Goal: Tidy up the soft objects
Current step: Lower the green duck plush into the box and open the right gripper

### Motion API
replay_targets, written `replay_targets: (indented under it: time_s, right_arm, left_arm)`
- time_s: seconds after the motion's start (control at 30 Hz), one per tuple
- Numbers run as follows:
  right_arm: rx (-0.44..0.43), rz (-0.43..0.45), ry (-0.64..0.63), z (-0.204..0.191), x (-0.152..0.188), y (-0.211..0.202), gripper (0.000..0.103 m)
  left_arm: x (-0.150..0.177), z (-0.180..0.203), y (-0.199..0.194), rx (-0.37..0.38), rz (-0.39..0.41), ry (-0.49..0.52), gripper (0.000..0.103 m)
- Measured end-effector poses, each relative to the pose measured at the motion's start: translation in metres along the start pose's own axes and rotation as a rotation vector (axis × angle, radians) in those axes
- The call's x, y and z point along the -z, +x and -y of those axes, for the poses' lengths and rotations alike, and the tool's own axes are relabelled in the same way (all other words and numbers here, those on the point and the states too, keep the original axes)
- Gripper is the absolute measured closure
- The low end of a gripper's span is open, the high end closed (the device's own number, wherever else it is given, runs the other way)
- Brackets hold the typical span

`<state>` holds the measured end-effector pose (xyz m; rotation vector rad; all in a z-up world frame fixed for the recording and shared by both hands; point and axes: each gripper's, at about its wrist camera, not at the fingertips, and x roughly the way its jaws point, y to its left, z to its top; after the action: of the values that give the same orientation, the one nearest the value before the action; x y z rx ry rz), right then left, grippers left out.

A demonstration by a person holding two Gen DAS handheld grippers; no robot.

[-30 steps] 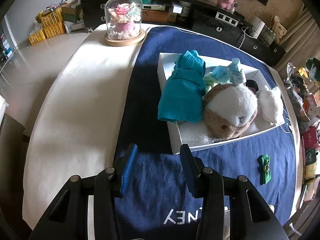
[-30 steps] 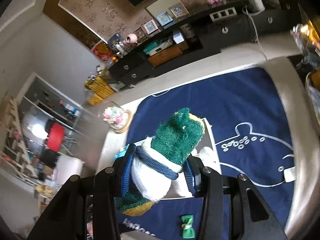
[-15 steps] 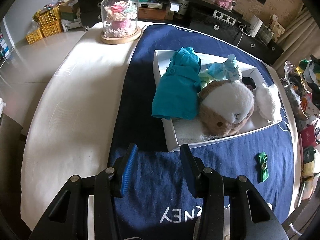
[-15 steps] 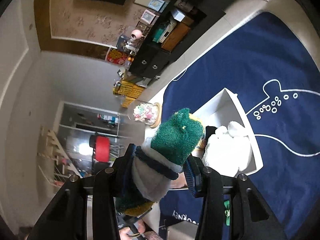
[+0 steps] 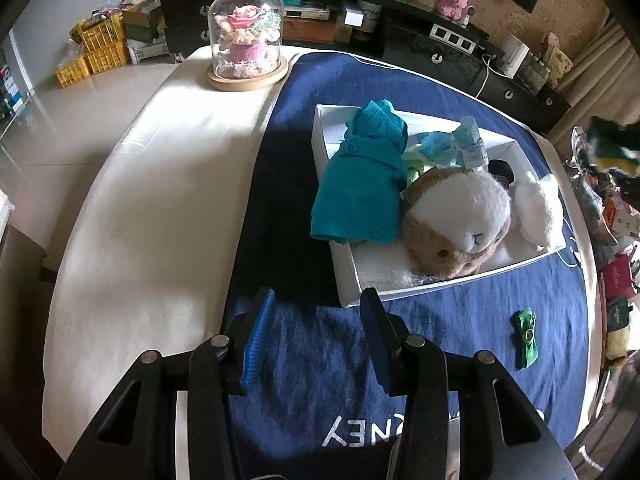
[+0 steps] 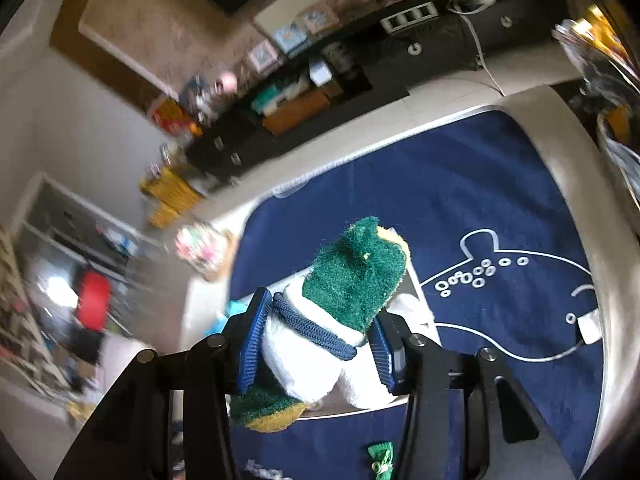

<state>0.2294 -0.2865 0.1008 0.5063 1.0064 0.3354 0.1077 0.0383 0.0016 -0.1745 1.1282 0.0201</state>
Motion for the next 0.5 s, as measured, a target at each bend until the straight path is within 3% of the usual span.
replay_targets:
  time_s: [0.27,0.4,0.5]
  right_arm:
    - [0.230,-0.063,-0.202,-0.045,0.028,0.087,0.000]
    - [0.276,-0.105,-0.221,-0.049,0.034,0.105,0.000]
    - [0.279,-0.087,-0.219,-0.052,0.036,0.102,0.000]
  left_arm:
    - [-0.003,-0.011,-0.003,-0.004,0.013,-0.031,0.060]
    - [-0.005,-0.023,-0.006,-0.009,0.024,-0.070,0.060]
    - [-0.008,-0.034,-0.011,-0.012,0.042,-0.109,0.060]
